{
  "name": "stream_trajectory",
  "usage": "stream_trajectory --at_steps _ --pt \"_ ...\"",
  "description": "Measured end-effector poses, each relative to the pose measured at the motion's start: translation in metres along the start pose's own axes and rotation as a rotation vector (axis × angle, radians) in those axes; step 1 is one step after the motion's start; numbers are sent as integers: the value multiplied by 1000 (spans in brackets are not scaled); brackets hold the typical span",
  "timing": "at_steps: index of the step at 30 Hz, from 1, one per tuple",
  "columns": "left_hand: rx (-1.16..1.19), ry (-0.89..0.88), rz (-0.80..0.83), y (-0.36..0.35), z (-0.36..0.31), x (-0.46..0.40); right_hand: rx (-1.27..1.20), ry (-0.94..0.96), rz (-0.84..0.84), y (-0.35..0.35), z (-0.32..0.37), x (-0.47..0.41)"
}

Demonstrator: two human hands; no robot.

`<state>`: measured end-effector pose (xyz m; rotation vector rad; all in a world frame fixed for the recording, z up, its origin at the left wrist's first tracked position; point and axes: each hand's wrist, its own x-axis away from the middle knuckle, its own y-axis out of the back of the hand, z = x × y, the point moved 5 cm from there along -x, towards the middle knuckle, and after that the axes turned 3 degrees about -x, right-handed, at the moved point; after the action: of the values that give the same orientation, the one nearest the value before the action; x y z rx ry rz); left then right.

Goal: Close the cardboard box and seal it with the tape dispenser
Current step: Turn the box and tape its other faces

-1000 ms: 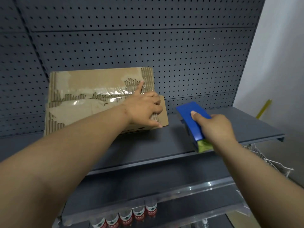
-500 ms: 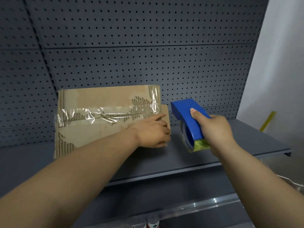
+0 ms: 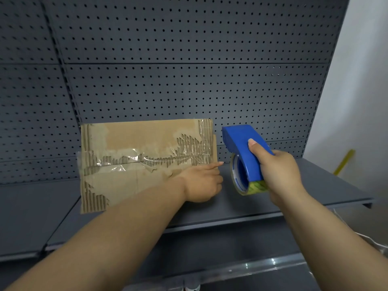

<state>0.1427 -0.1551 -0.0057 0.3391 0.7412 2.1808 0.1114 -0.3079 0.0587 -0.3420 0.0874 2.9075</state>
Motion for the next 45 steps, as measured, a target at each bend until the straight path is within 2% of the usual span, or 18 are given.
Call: stream_trajectory --at_steps 4,10,12,14,16,19,22,24,27,30,32,36,41,45 --pt "6 12 49 -1 -16 2 -33 25 -4 5 3 6" --pt "99 -15 40 2 -45 3 -73 68 5 7 3 24" --pt "212 -27 -26 8 -56 6 -85 70 8 8 1 31" --pt "258 -38 -160 19 -63 14 -112 64 8 9 -1 39" --pt "271 8 -270 28 -59 29 -149 69 8 10 -3 47" --pt "353 92 -340 38 -48 63 -194 81 24 8 -4 64" --pt "414 307 -398 55 -25 107 -228 92 78 -4 -2 86" --pt "558 609 -439 70 0 141 -234 102 128 -18 0 103" --pt "1025 1123 -494 82 42 189 -237 125 228 -43 3 129" --pt "1605 1316 -648 91 71 219 -217 167 302 -67 9 153" --pt "1835 1305 -568 96 81 231 -207 191 328 -83 12 165" --pt "1925 1238 -327 101 88 254 -217 192 352 -113 23 185" --pt "1919 1225 -387 107 107 286 -277 180 377 -146 39 210" --pt "1918 1191 -321 106 121 310 -279 191 352 -166 49 221"
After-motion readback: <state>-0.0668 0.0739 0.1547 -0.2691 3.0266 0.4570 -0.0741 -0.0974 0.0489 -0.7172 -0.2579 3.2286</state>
